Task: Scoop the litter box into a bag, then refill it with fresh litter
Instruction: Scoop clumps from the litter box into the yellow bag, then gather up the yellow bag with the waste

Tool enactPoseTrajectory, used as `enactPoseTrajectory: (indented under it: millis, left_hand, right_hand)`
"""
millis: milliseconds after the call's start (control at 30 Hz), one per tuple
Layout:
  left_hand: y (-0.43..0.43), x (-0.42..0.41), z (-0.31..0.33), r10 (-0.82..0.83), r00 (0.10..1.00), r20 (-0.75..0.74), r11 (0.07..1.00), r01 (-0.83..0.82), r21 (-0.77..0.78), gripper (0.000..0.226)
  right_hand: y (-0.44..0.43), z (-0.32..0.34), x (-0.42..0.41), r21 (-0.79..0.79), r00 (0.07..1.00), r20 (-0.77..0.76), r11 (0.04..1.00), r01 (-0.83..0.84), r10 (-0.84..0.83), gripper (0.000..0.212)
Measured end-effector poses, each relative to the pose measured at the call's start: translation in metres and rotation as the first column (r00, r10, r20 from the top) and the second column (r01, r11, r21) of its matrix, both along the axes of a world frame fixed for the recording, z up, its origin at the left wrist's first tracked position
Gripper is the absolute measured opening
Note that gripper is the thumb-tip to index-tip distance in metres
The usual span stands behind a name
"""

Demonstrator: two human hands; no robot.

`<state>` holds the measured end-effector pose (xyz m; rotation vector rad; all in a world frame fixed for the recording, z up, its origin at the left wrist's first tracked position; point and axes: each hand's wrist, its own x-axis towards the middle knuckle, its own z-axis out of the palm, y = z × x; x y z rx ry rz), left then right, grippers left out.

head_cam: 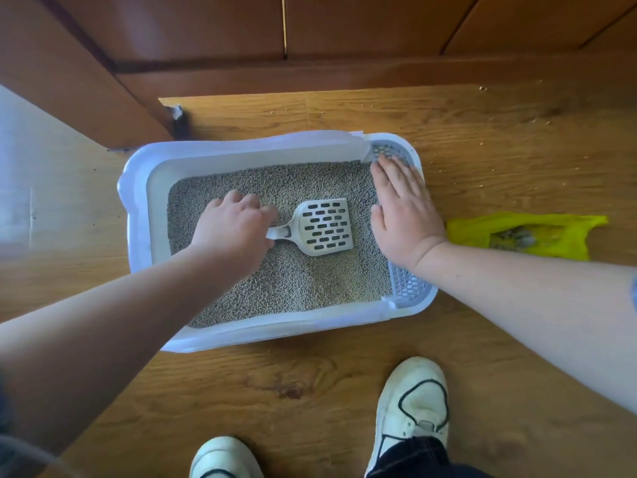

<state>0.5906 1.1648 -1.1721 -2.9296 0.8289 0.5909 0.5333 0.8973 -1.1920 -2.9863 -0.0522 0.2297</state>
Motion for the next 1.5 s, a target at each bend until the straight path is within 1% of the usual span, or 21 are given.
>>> enactPoseTrajectory:
  millis: [67,100,200,267,367,467,533,600,700,800,900,1000,1100,1167,1233,1333,1367,1433,1500]
  left_hand:
    - [-0.009,0.002,0.01,-0.012,0.999,0.036,0.999,0.014,-0.041,0.046]
    - [-0.016,0.002,0.017,-0.016,0.999,0.05,0.997,0.02,-0.079,0.046]
    - [-0.045,0.002,0.036,-0.015,0.998,0.055,0.981,0.025,-0.193,0.038]
    - [-0.067,0.004,0.049,-0.036,0.999,0.034,0.967,0.043,-0.253,0.034]
    - [-0.095,0.011,0.07,-0.092,0.996,0.011,0.958,0.092,-0.27,0.033]
    - [-0.116,0.023,0.089,-0.132,0.991,0.005,0.961,0.129,-0.243,0.03]
    - [-0.127,0.03,0.105,-0.128,0.992,-0.008,0.969,0.123,-0.212,0.03]
    - [-0.132,0.032,0.123,-0.126,0.992,-0.032,0.978,0.118,-0.173,0.026]
    - [-0.134,0.022,0.151,-0.103,0.985,-0.135,0.984,0.081,-0.16,0.028]
    - [-0.141,0.005,0.18,-0.059,0.957,-0.283,0.977,-0.003,-0.214,0.029]
    - [-0.157,-0.017,0.203,0.026,0.92,-0.39,0.937,-0.158,-0.311,0.024]
    - [-0.185,-0.04,0.2,0.116,0.896,-0.429,0.873,-0.298,-0.386,0.024]
    - [-0.217,-0.064,0.173,0.136,0.893,-0.428,0.858,-0.323,-0.4,0.023]
    - [-0.233,-0.079,0.15,0.134,0.905,-0.404,0.865,-0.306,-0.398,0.018]
    - [-0.242,-0.091,0.131,0.12,0.908,-0.402,0.89,-0.278,-0.36,0.017]
    - [-0.249,-0.102,0.11,0.131,0.885,-0.446,0.907,-0.289,-0.306,0.026]
    - [-0.253,-0.105,0.106,0.129,0.884,-0.449,0.914,-0.282,-0.292,0.03]
    - [-0.266,-0.109,0.095,0.134,0.882,-0.451,0.927,-0.272,-0.257,0.038]
    - [-0.281,-0.112,0.079,0.126,0.896,-0.425,0.943,-0.241,-0.23,0.043]
  right_hand:
    - [-0.002,0.001,0.0,0.058,1.0,0.016,0.998,0.004,-0.005,0.059]
    - [-0.003,0.002,0.0,0.11,1.0,0.023,0.994,0.008,-0.011,0.057]
    - [-0.011,0.009,-0.004,0.268,1.0,0.015,0.963,0.022,-0.027,0.051]
    - [-0.018,0.014,-0.01,0.303,1.0,-0.001,0.953,0.021,-0.022,0.05]
    - [-0.024,0.029,-0.02,0.342,0.999,0.009,0.939,0.032,-0.037,0.048]
    - [-0.031,0.058,-0.027,0.411,0.993,0.02,0.906,0.099,-0.118,0.047]
    - [-0.039,0.084,-0.029,0.404,0.986,-0.015,0.901,0.16,-0.169,0.043]
    - [-0.046,0.113,-0.03,0.337,0.98,-0.077,0.921,0.197,-0.181,0.04]
    - [-0.057,0.162,-0.037,0.232,0.955,-0.155,0.931,0.282,-0.251,0.039]
    - [-0.063,0.208,-0.05,0.182,0.93,-0.197,0.921,0.345,-0.31,0.038]
    - [-0.074,0.231,-0.063,0.161,0.919,-0.217,0.917,0.365,-0.328,0.038]
    - [-0.095,0.221,-0.071,0.19,0.905,-0.229,0.895,0.404,-0.36,0.036]
    - [-0.131,0.186,-0.086,0.213,0.862,-0.264,0.845,0.491,-0.434,0.035]
    - [-0.165,0.164,-0.095,0.191,0.814,-0.351,0.815,0.547,-0.463,0.035]
    - [-0.202,0.151,-0.1,0.177,0.76,-0.426,0.779,0.602,-0.491,0.033]
    - [-0.251,0.137,-0.112,0.177,0.669,-0.387,0.66,0.73,-0.635,0.025]
    - [-0.264,0.13,-0.118,0.152,0.65,-0.378,0.648,0.746,-0.66,0.024]
    - [-0.283,0.115,-0.13,0.103,0.638,-0.419,0.665,0.74,-0.646,0.026]
    - [-0.297,0.1,-0.133,0.105,0.64,-0.456,0.676,0.729,-0.619,0.029]
